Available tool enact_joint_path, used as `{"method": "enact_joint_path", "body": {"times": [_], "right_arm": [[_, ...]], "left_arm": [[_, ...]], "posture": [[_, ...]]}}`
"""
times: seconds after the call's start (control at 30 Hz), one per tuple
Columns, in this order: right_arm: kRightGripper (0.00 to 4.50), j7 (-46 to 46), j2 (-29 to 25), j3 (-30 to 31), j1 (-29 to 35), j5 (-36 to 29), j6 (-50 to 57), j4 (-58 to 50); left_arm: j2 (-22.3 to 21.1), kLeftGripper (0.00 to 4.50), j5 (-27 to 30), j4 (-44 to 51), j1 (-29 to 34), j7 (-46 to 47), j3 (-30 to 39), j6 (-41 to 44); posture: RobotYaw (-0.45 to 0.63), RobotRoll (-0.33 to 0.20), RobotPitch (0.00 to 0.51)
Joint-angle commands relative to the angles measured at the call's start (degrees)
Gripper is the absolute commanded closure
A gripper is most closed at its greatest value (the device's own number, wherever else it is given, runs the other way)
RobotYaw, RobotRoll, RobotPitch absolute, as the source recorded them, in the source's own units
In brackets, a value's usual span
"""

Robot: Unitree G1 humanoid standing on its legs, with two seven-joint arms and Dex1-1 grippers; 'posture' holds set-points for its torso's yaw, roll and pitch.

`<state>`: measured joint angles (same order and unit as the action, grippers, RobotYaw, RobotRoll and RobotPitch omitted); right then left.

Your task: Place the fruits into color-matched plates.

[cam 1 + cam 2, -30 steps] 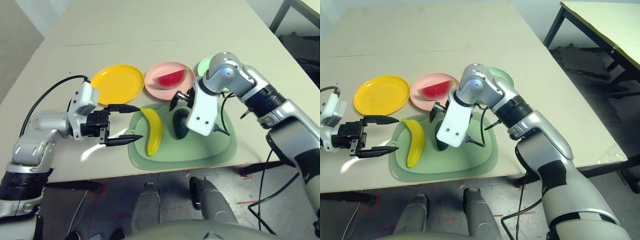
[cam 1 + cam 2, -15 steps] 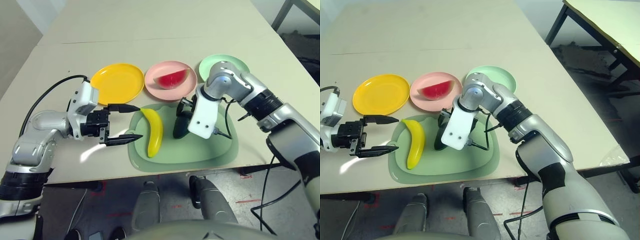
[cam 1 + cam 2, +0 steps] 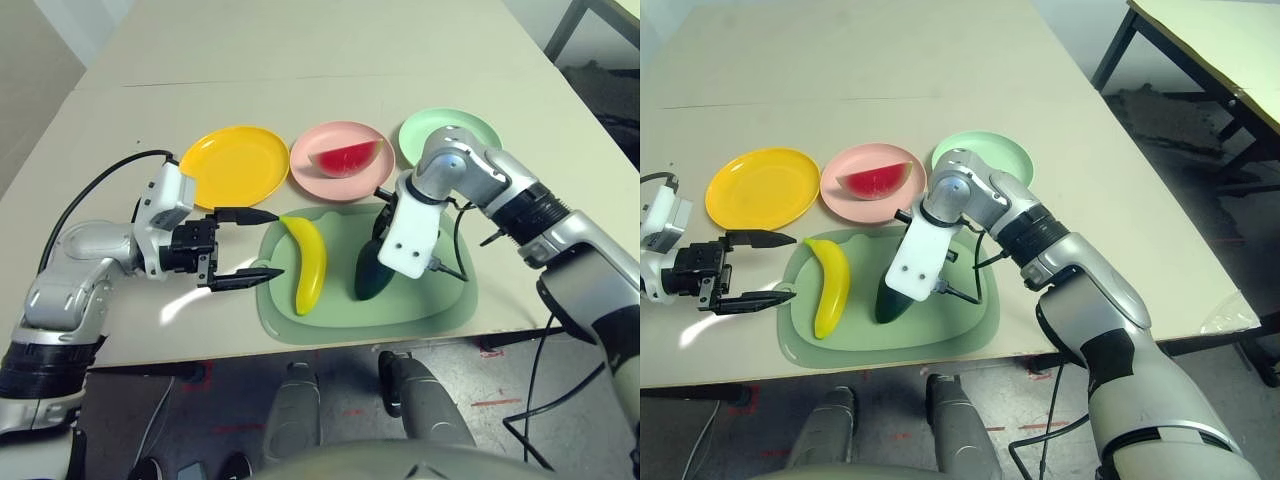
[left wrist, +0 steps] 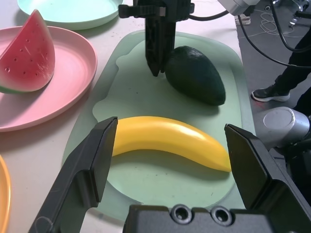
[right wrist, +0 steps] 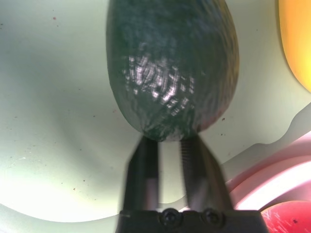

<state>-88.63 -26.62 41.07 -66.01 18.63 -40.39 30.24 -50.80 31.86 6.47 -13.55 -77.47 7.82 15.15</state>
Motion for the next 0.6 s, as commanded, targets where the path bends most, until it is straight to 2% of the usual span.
{"method": "enact_joint_path", "body": {"times": [0.03, 0.1, 0.3, 0.37, 0.43, 0.47, 0.53, 0.6], "right_arm": [[4.26, 0.22, -0.07, 0.12, 0.34, 0.32, 0.31, -0.06], [3.72, 2.03, 0.04, -0.25, -1.35, 1.93, -0.42, 2.52], [1.64, 11.46, -2.18, 0.16, -10.54, 11.04, -7.50, 15.37], [0.92, 11.65, -3.87, -0.08, -13.04, 11.47, -9.58, 17.96], [0.18, 7.88, -5.95, -0.96, -14.17, 8.82, -9.58, 17.63], [0.05, 5.04, -6.79, -1.51, -14.13, 6.54, -8.53, 16.45], [0.05, -1.55, -8.87, -2.61, -13.05, -0.28, -2.89, 10.23], [0.05, -3.78, -12.37, -0.75, -12.09, -7.15, 4.97, 0.80]], "left_arm": [[0.27, 0.00, -0.49, 0.04, 0.21, -0.48, -0.72, -0.65], [0.43, 0.00, -0.50, 0.03, 0.17, -0.49, -0.88, -0.71], [0.98, 0.00, -0.86, -0.86, -0.88, -0.75, -1.63, -1.24], [1.19, 0.00, -1.04, -1.31, -1.20, -0.94, -2.04, -1.60], [1.42, 0.00, -1.28, -1.84, -1.52, -1.10, -2.46, -2.02], [1.53, 0.00, -1.39, -2.09, -1.68, -1.18, -2.61, -2.18], [1.85, 0.00, -1.65, -2.81, -2.19, -1.32, -3.00, -2.57], [2.21, 0.00, -1.97, -3.67, -2.86, -1.58, -3.38, -2.95]], "posture": [[0.04, 0.000, 0.226], [0.04, 0.000, 0.226], [0.02, 0.000, 0.214], [0.02, 0.000, 0.214], [0.02, 0.000, 0.214], [0.02, 0.000, 0.214], [-0.02, 0.000, 0.199], [-0.03, 0.000, 0.196]]}}
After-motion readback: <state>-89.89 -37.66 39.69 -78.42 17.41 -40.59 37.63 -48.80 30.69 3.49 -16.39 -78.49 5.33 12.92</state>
